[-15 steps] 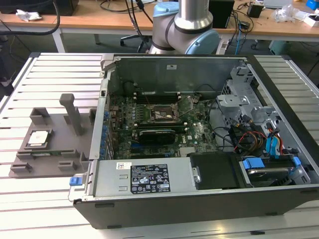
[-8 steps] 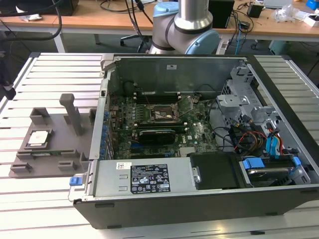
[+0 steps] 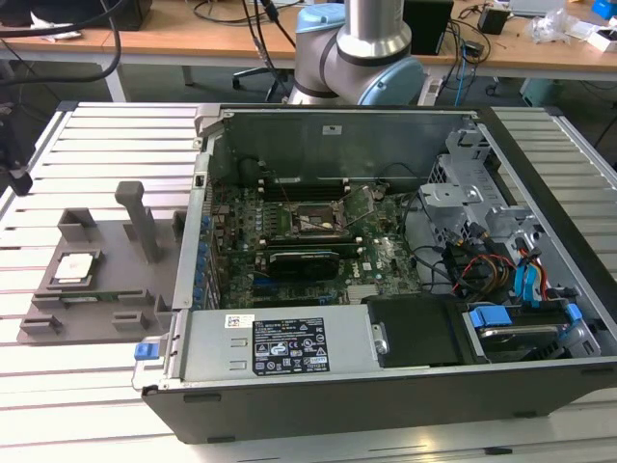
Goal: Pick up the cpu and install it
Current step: 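Pick up the cpu and move it towards the insertion slot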
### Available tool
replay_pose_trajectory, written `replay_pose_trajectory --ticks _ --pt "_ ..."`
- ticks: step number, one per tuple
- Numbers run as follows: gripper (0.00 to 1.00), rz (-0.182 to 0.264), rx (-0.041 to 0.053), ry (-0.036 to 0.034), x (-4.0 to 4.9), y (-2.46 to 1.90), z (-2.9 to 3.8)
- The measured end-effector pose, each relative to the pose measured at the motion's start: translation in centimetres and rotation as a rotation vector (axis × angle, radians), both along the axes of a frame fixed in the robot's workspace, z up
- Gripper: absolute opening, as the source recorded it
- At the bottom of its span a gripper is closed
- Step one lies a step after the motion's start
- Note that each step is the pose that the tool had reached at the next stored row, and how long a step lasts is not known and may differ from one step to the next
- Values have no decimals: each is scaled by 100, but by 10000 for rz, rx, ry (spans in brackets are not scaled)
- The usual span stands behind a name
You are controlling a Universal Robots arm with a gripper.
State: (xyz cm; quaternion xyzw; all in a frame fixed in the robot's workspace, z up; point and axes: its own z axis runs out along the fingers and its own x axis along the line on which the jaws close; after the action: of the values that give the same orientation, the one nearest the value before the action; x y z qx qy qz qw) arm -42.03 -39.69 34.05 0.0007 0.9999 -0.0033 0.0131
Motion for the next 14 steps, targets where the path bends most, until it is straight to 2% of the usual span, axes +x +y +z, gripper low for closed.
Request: replay_pose_trajectory --ticks 14 --pt "66 38 -1 0 0 0 -70"
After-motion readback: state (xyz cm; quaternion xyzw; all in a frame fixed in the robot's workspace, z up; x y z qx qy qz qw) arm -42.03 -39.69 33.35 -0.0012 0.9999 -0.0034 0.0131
